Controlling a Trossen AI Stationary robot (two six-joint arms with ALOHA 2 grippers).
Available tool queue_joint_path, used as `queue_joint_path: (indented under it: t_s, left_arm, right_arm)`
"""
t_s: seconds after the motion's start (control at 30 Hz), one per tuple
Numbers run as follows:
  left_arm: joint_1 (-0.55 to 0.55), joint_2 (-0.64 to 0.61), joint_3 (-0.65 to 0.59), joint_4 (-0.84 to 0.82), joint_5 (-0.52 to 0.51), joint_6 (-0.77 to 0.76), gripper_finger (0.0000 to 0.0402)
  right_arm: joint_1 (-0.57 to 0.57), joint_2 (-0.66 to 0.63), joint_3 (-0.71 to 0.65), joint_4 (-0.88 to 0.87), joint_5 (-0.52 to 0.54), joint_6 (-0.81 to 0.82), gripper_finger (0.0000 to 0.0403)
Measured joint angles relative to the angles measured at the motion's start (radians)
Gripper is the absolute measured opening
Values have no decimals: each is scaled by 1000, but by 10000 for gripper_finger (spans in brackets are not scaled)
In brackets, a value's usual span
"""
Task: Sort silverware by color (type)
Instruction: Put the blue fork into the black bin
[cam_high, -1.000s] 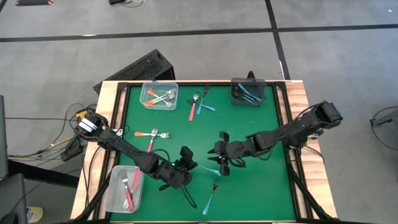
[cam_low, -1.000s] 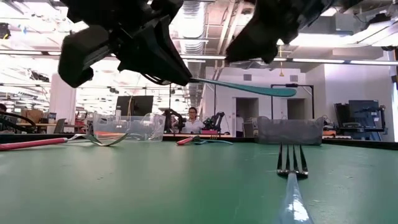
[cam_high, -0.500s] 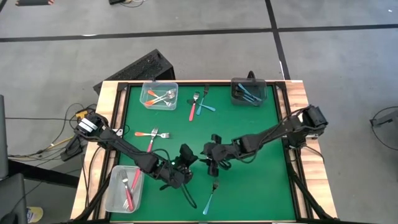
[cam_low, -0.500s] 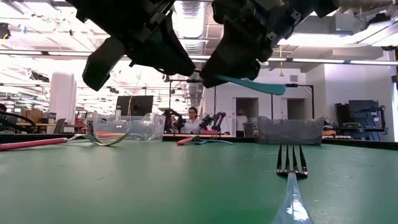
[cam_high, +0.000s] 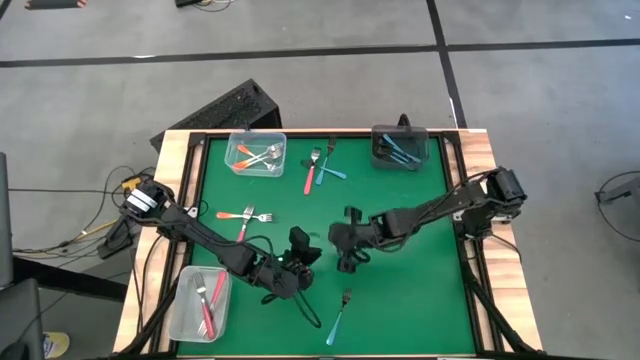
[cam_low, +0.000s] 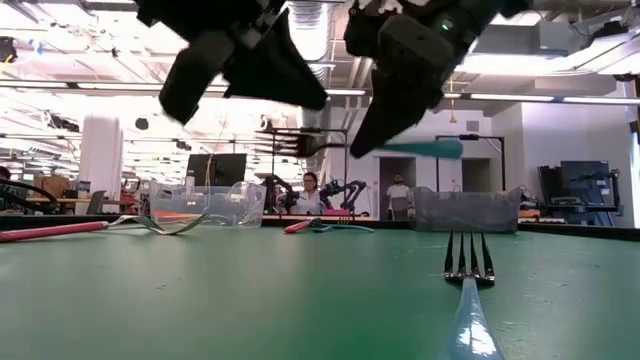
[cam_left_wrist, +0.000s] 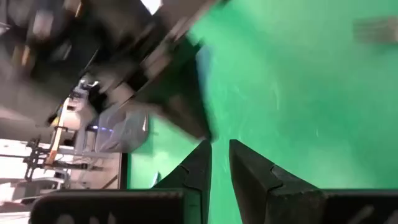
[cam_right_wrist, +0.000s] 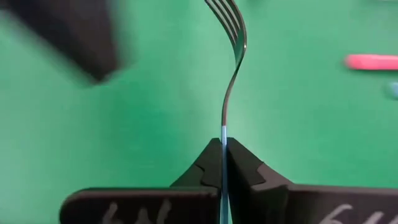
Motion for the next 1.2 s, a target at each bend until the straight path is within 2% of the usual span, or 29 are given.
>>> queue_joint_path:
  t_s: [0.13, 0.23, 0.33, 0.4, 0.53, 0.67, 0.83, 1.03, 1.2]
  left_arm:
    - [4, -1, 34, 8, 0, -29, 64]
    - [6, -5, 35, -19, 0, -119, 71]
    - [6, -10, 35, -95, 22, -254, 72]
    - [-2, -15, 28, -157, 27, -327, 71]
    - [-18, -56, -48, -159, 35, -411, 67]
    - [-30, -150, -173, -71, 34, -480, 67]
    - [-34, -294, -361, 150, 39, -516, 67]
    - [-34, -399, -556, 426, 49, -543, 67]
    - [-27, -419, -636, 530, 44, -549, 67]
  right_arm:
    - [-30, -4, 68, -222, 181, -49, 16]
    - [-61, -3, 84, -331, 324, -75, 15]
    - [-112, -31, 69, -410, 381, -81, 15]
    - [-154, -61, 39, -415, 381, -98, 15]
    - [-247, -161, -49, -349, 363, -173, 14]
    - [-347, -278, -149, -239, 258, -272, 14]
    - [-442, -405, -273, -90, 103, -446, 14]
    - [-567, -495, -385, -44, 102, -567, 15]
    - [-700, -511, -428, -16, 123, -674, 16]
